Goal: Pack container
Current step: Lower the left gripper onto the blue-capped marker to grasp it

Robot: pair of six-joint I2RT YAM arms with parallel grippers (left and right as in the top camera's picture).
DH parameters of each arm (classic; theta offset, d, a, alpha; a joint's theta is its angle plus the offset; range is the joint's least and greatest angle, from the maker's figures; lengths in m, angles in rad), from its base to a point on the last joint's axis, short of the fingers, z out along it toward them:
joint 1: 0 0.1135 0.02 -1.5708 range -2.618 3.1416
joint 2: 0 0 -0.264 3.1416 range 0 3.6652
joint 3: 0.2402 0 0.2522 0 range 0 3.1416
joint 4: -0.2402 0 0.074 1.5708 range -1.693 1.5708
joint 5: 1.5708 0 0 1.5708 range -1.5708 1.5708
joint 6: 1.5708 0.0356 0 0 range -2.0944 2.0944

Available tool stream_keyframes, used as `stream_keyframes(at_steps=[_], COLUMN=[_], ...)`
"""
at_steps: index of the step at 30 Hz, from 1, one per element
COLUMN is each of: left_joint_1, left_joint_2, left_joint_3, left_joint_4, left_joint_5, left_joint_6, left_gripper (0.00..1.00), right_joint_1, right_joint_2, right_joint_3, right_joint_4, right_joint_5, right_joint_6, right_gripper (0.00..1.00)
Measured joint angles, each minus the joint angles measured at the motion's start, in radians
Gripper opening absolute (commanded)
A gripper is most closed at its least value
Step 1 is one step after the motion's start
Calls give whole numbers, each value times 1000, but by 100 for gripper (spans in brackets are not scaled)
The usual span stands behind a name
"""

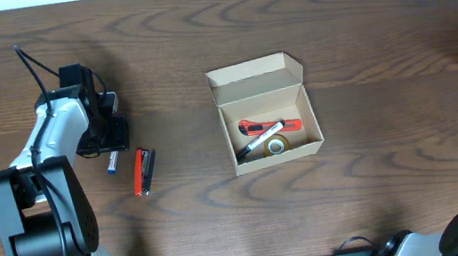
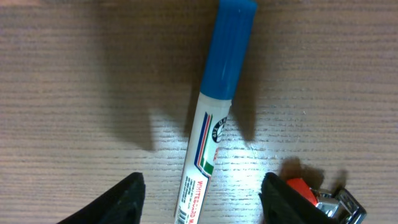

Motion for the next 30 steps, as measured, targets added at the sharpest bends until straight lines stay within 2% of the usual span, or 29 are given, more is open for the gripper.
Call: stream_keyframes(at_steps=[10,11,13,18,21,30], left_joint_1=[0,0,0,0,0,0], left_joint_2=[60,63,64,64,64,64], left_joint_3=[0,2,4,4,5,19], left_joint_4=[8,8,9,8,0,-73], left_joint_5=[0,-2,-3,-3,0,55], left_joint_6=[-2,-2,-3,-5,-11,-37], left_gripper=[64,61,49,33,6,6], right_joint_1=[0,0,0,0,0,0], right_joint_2=[0,0,0,0,0,0], right_joint_3=[0,0,0,0,0,0], right_joint_4=[0,0,0,0,0,0], right_joint_5=[0,0,0,0,0,0], right_joint_6=[0,0,0,0,0,-5], right_gripper=[82,82,82,80,79,80])
